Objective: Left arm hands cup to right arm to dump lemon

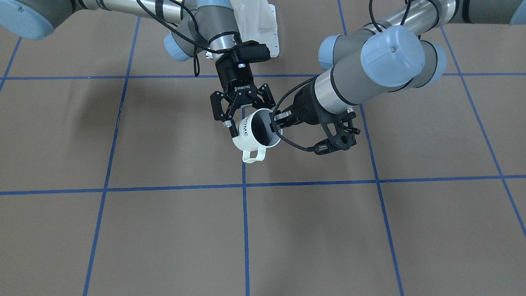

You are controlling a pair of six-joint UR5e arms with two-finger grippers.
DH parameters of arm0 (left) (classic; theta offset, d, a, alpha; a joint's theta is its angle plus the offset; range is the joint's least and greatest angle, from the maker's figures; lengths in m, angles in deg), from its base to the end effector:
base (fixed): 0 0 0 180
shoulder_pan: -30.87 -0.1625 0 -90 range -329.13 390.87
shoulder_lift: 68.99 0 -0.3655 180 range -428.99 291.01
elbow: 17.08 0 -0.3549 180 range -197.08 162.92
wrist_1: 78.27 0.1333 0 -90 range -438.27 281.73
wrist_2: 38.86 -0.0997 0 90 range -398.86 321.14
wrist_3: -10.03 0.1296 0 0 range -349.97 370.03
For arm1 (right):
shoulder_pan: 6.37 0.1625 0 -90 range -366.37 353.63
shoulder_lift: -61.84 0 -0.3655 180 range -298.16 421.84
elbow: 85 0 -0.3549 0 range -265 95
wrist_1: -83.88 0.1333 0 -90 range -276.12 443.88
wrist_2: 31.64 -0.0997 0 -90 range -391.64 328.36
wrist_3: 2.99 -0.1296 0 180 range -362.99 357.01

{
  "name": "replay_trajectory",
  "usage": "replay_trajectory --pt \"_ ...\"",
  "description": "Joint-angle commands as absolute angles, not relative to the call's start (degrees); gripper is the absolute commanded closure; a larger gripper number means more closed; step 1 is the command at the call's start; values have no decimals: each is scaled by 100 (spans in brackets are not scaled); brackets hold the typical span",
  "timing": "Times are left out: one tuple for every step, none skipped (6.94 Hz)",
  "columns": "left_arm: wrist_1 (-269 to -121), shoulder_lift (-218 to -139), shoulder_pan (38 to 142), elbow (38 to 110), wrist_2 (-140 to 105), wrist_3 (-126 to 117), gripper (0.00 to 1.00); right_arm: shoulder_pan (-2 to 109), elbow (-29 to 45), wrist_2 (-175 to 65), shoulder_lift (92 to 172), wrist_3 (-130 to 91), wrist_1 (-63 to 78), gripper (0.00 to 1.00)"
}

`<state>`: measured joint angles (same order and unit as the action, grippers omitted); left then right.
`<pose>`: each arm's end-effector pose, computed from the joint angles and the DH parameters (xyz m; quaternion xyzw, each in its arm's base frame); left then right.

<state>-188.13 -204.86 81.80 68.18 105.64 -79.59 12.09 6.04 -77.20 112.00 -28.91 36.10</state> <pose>0.3842 -0.5174 0.1329 -0.1603 0.5775 -0.1170 0.7919 -0.5042 -0.4045 0.1230 0.6177 -0.2748 -0.0374 0.7359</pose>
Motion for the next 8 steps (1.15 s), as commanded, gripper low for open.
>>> replay_trajectory --pt "-18814 -20479 8176 6809 10563 -7953 100 929 1183 -7708 11491 -2875 3598 1" --pt "-18814 -20479 8176 6765 10563 -7935 100 857 1473 -7708 11553 -2883 3485 1" --pt "-19005 -20470 8176 6643 10519 -7935 100 865 1954 -7847 11667 -2770 3379 1" --pt "-19085 -20452 8176 6546 10406 -7909 100 944 2273 -8092 11712 -2769 3256 1" --pt "-19060 -20426 8176 6527 10213 -7813 100 1162 2293 -8391 11730 -2839 3064 1" --pt "-19060 -20287 8185 6545 10185 -7673 100 1695 2293 -9142 11730 -3118 2531 1" --pt "-19060 -20190 8237 6571 10185 -7419 100 2388 2302 -10350 11730 -3451 2221 1" --pt "-19060 -20067 8403 6606 10185 -7330 100 2952 2302 -11363 11826 -3576 1827 1"
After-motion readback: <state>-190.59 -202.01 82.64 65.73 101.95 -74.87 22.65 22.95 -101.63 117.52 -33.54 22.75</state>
